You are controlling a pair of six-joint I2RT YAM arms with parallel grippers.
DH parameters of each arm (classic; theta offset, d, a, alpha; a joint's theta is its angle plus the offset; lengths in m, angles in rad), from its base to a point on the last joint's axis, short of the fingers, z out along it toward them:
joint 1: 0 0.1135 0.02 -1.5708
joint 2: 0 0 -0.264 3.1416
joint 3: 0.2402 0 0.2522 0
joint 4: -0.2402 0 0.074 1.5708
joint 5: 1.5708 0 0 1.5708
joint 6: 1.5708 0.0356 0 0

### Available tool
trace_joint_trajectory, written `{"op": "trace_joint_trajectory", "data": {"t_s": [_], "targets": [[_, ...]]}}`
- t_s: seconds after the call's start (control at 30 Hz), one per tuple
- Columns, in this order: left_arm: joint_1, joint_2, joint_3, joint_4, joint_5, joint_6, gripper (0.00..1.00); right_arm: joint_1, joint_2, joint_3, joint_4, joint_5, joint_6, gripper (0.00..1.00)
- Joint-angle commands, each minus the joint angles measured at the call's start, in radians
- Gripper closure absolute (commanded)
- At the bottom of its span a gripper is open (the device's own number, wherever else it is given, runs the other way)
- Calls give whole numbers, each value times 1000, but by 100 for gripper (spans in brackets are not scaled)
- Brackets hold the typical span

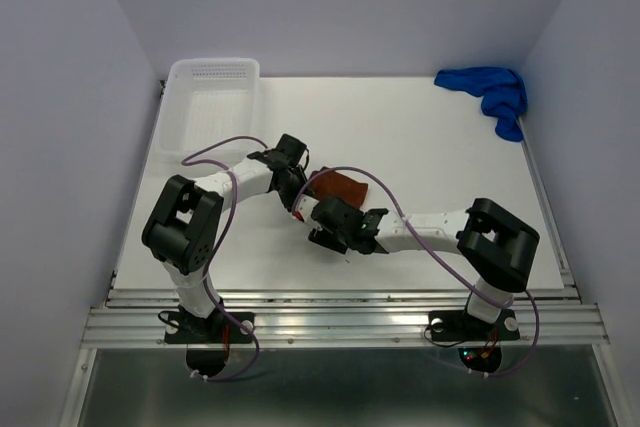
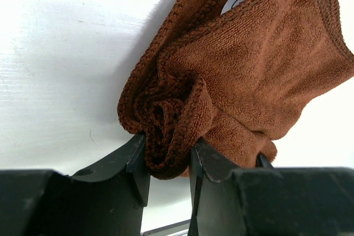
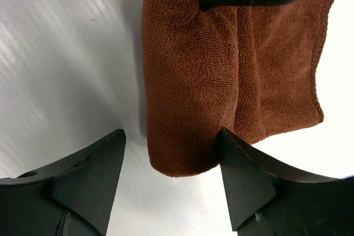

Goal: Roll the towels
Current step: Roll the towel

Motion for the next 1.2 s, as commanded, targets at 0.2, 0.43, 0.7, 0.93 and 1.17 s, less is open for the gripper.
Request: {"op": "trace_joint_trajectory", "data": {"t_s": [0.2, 0.43, 0.7, 0.93, 1.17], "targets": [[7, -50, -56, -72, -6, 0, 72, 11, 52, -10, 60, 107, 68, 78], [7, -169, -80, -54, -37, -22, 34, -21, -26, -1, 45, -55, 147, 99], [47, -269, -122, -44, -64, -30, 20, -121, -68, 71, -55, -358, 280, 99], [102, -361, -165, -21, -83, -31, 14, -219, -37, 135, -99, -646, 398, 99], [104, -462, -266, 87, -37, -5, 9, -308, 32, 186, -135, -826, 498, 99]]}}
